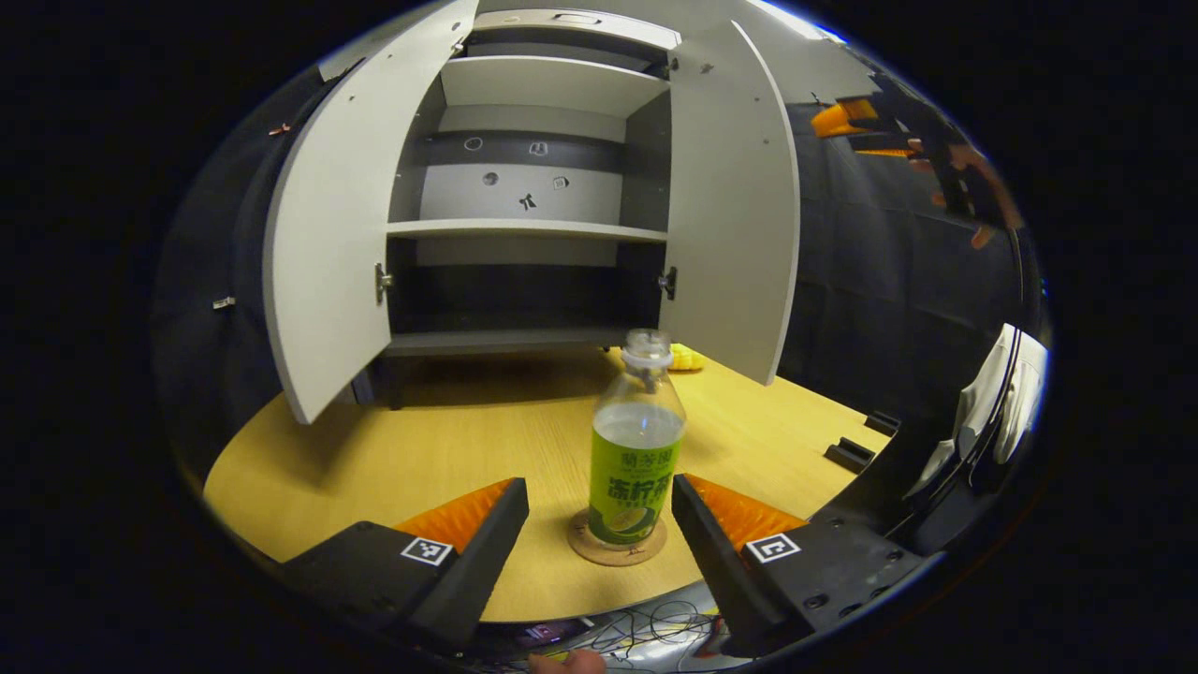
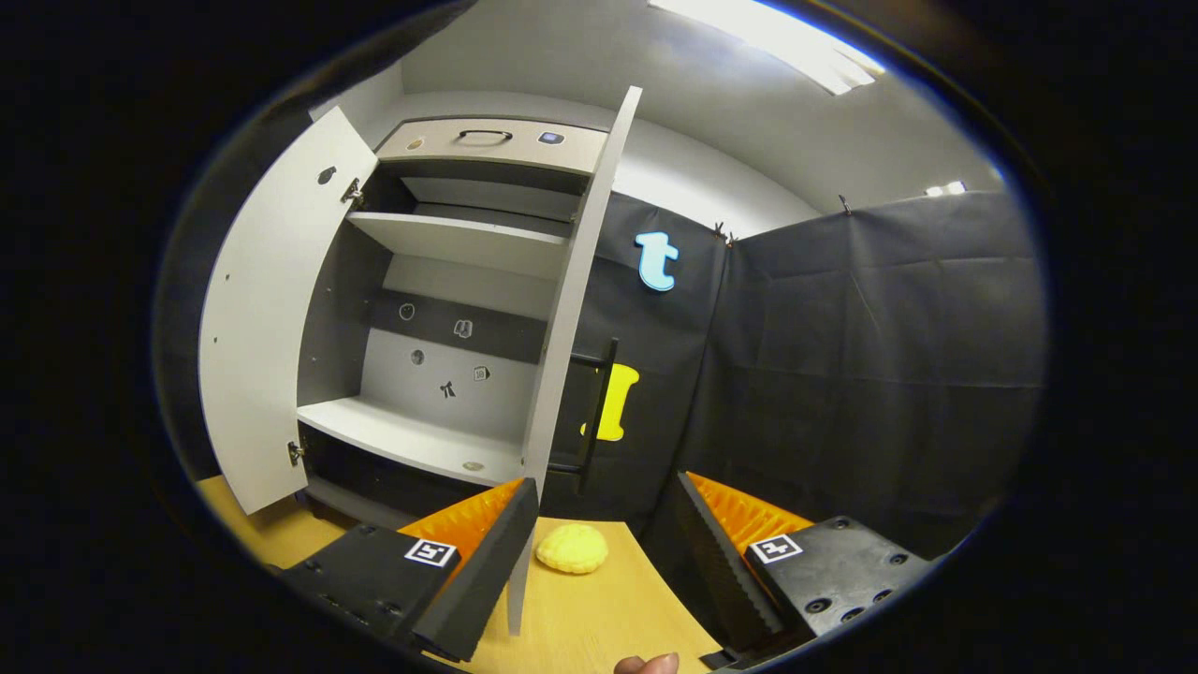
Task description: Grasp the bottle in the cabinet with the left hand and place it on the coaster, then close the right door with the right hand and the left door with the left hand.
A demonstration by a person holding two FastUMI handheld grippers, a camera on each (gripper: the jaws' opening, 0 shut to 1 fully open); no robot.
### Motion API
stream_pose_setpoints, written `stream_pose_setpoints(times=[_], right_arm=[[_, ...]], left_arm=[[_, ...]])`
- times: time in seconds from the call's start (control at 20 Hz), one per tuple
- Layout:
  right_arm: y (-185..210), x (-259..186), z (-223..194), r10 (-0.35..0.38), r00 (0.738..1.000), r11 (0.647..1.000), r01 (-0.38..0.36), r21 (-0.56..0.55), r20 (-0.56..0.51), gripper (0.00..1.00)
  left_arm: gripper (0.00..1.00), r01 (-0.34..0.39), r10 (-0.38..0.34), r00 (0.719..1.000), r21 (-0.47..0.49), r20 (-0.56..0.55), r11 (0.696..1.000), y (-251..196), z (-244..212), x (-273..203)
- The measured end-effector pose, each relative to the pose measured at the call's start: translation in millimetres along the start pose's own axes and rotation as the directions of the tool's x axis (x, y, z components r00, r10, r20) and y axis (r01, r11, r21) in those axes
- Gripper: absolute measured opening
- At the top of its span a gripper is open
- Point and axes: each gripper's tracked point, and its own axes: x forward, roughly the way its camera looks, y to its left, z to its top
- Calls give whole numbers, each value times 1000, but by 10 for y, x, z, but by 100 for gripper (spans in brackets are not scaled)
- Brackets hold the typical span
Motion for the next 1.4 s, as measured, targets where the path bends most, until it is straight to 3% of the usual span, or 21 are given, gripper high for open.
stream_pose_setpoints(times=[0.25,0.45,0.6,0.8,0.95,1.15,1.4], right_arm=[[111,4,-8,55,998,990,-51,129,-29,98],[153,16,57,83,996,991,-80,108,-24,98],[206,20,119,101,995,991,-100,92,-12,98],[218,41,89,98,995,992,-95,82,-25,97],[150,90,168,82,997,991,-81,110,-5,98],[-163,314,124,11,1000,989,-8,146,-21,97],[-463,744,-1,-25,998,991,31,131,-50,97]], left_arm=[[98,-135,142,982,-63,123,989,565,1015,-296],[95,-210,231,948,-113,221,971,929,1894,-526],[95,-266,275,924,-70,267,962,1087,2389,-651],[95,-351,345,908,-16,238,936,1290,2645,-676],[95,-358,362,903,-58,230,932,1301,2633,-665],[95,-362,387,897,-144,216,921,1417,2639,-592],[95,-413,433,878,-130,205,901,1524,2629,-569]])
